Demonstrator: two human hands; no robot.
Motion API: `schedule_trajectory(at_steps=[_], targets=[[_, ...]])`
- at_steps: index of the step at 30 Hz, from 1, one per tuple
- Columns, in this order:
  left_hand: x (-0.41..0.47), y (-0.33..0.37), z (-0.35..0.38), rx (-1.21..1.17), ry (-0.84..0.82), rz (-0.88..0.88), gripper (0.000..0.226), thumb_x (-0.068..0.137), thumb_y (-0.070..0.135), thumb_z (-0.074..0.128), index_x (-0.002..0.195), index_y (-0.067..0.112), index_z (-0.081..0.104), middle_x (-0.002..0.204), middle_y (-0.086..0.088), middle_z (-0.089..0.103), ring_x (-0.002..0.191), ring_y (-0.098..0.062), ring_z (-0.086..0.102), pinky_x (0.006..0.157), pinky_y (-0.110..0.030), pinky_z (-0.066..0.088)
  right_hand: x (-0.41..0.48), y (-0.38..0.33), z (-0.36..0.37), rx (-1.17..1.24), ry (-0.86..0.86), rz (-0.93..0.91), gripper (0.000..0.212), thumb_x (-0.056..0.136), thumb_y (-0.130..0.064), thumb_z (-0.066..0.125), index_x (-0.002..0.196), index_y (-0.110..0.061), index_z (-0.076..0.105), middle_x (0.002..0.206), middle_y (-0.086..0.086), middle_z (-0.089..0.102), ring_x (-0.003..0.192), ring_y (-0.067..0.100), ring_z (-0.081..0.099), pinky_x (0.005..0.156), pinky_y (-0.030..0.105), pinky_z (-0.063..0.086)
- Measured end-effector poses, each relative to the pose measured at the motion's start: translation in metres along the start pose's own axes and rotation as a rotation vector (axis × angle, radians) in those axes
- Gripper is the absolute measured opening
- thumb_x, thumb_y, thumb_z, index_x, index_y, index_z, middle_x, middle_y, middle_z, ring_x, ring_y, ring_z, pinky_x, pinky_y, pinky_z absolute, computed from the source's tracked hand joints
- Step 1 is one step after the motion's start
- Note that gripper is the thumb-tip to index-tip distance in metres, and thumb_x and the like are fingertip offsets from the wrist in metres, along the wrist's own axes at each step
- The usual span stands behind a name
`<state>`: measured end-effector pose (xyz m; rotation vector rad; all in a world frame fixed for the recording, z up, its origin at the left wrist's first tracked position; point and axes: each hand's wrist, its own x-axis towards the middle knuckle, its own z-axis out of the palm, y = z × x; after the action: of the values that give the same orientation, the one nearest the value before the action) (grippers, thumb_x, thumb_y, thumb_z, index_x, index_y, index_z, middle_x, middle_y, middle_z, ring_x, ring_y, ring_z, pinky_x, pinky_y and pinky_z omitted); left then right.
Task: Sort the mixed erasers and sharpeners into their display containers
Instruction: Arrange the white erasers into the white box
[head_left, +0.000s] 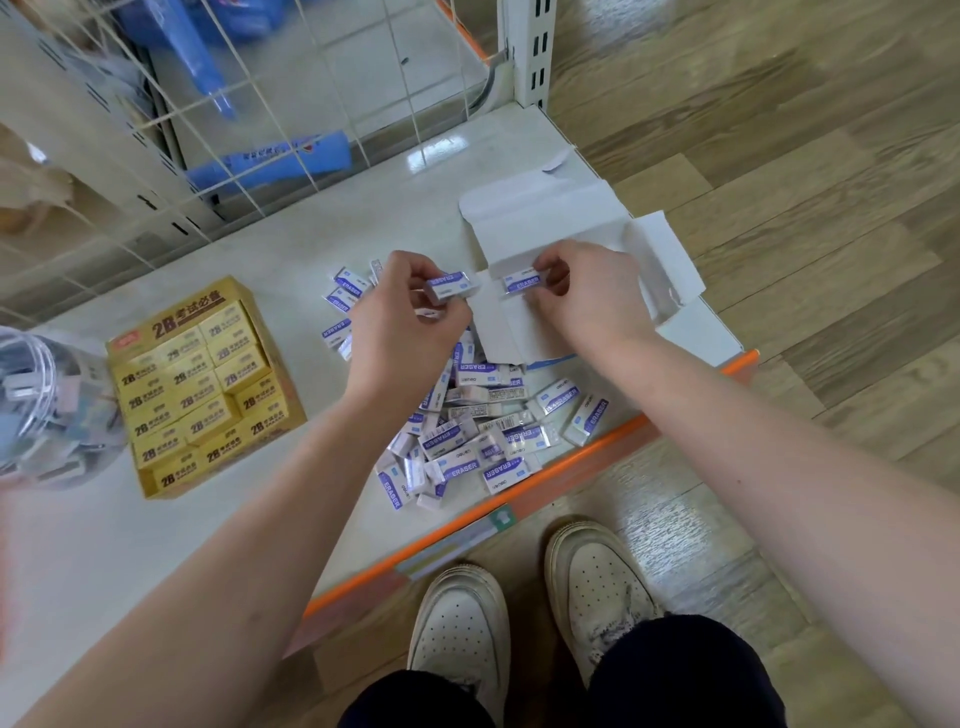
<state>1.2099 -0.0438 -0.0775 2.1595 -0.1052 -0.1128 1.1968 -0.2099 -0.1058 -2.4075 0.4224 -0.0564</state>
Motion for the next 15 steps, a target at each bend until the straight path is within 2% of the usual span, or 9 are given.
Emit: schedule_trajectory(at_steps=[3, 5, 7, 8, 10, 13, 15], targets=[[-0.001, 0.000, 0.000, -0.002, -0.007, 0.000, 0.023, 0.080, 0.010, 0.066, 0.093, 0.023, 0.052, 0.076, 0.017, 0.057, 0.070, 0.002, 0.059, 0.066, -0.017, 0.048, -0.009, 0.002, -0.002, 0.021, -0.022, 0.022, 0.030, 0.084, -0.011, 0.059, 0.112, -0.016, 0.065, 0.099, 0.003, 0.065, 0.094, 0.019, 0.058, 0.083, 0.018, 0.038], [-0.001, -0.001, 0.002, 0.022, -0.030, 0.026, 0.023, 0.080, 0.013, 0.067, 0.093, 0.026, 0.055, 0.079, 0.018, 0.058, 0.081, -0.008, 0.063, 0.075, -0.022, 0.050, -0.014, 0.004, -0.008, 0.026, -0.022, 0.020, 0.032, 0.086, -0.009, 0.056, 0.115, -0.017, 0.065, 0.102, 0.004, 0.064, 0.092, 0.016, 0.056, 0.078, 0.011, 0.032], [-0.002, 0.000, 0.004, 0.062, -0.068, 0.080, 0.021, 0.080, 0.015, 0.069, 0.094, 0.027, 0.059, 0.080, 0.020, 0.058, 0.082, 0.001, 0.059, 0.078, -0.015, 0.046, -0.019, 0.005, -0.013, 0.049, 0.033, -0.013, 0.030, 0.088, -0.009, 0.054, 0.114, -0.017, 0.066, 0.106, 0.004, 0.062, 0.087, 0.010, 0.053, 0.073, 0.006, 0.029], [-0.002, 0.000, 0.005, 0.080, -0.091, 0.111, 0.020, 0.081, 0.016, 0.070, 0.095, 0.027, 0.062, 0.082, 0.020, 0.057, 0.080, 0.007, 0.055, 0.075, -0.008, 0.042, -0.022, 0.005, -0.016, 0.076, 0.070, -0.045, 0.029, 0.088, -0.009, 0.055, 0.113, -0.017, 0.066, 0.105, 0.003, 0.061, 0.085, 0.007, 0.053, 0.075, 0.006, 0.031], [-0.002, 0.002, 0.008, 0.102, -0.126, 0.164, 0.019, 0.082, 0.020, 0.071, 0.098, 0.028, 0.065, 0.088, 0.021, 0.058, 0.083, 0.006, 0.053, 0.074, -0.004, 0.037, -0.029, 0.005, -0.020, 0.170, 0.082, -0.119, 0.031, 0.085, -0.010, 0.060, 0.115, -0.018, 0.065, 0.101, -0.002, 0.060, 0.086, 0.004, 0.054, 0.079, 0.009, 0.040], [-0.003, 0.008, 0.013, 0.078, -0.152, 0.189, 0.020, 0.083, 0.023, 0.070, 0.101, 0.031, 0.066, 0.094, 0.024, 0.059, 0.094, -0.005, 0.053, 0.079, -0.009, 0.037, -0.037, 0.008, -0.024, 0.314, 0.012, -0.162, 0.033, 0.082, -0.011, 0.068, 0.115, -0.017, 0.065, 0.099, -0.007, 0.060, 0.086, 0.003, 0.059, 0.080, 0.011, 0.047], [-0.005, 0.013, 0.016, 0.074, -0.155, 0.183, 0.022, 0.083, 0.024, 0.069, 0.099, 0.038, 0.063, 0.091, 0.029, 0.058, 0.093, -0.003, 0.051, 0.079, -0.011, 0.037, -0.039, 0.009, -0.027, 0.383, -0.004, -0.141, 0.028, 0.083, -0.014, 0.068, 0.111, -0.017, 0.066, 0.097, -0.006, 0.063, 0.084, 0.005, 0.061, 0.078, 0.010, 0.047]])
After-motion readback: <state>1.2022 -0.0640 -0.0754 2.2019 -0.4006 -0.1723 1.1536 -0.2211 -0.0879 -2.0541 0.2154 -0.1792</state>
